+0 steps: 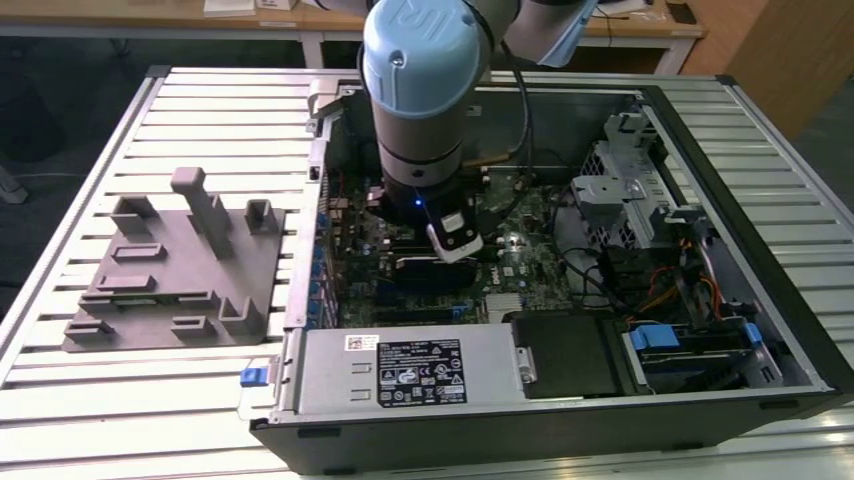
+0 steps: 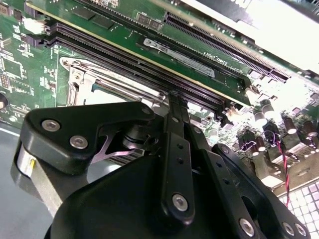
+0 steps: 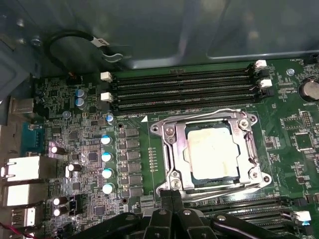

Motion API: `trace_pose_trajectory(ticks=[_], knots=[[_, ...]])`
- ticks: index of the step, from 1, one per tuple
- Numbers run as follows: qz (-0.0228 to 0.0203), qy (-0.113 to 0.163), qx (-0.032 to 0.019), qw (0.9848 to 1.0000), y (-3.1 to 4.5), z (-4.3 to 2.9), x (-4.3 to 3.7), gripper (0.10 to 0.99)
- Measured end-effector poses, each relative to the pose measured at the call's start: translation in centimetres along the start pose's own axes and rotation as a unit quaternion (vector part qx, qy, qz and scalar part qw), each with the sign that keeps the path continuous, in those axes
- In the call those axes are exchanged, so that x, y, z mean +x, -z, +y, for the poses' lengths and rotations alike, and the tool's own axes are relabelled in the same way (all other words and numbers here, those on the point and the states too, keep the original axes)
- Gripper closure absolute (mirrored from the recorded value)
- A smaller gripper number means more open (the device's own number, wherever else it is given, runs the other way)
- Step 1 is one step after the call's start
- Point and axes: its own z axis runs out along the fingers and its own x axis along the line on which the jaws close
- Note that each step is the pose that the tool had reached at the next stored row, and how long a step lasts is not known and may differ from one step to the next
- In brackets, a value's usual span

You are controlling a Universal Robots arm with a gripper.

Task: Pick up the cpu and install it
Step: 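Install the second cpu locking lever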

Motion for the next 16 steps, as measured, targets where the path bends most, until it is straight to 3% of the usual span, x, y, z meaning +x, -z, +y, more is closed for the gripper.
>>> trace_pose_trajectory(ticks=[16], knots=[[0.0004, 0.000, -0.0015, 1.0000, -0.46, 0.11, 0.43, 0.980]])
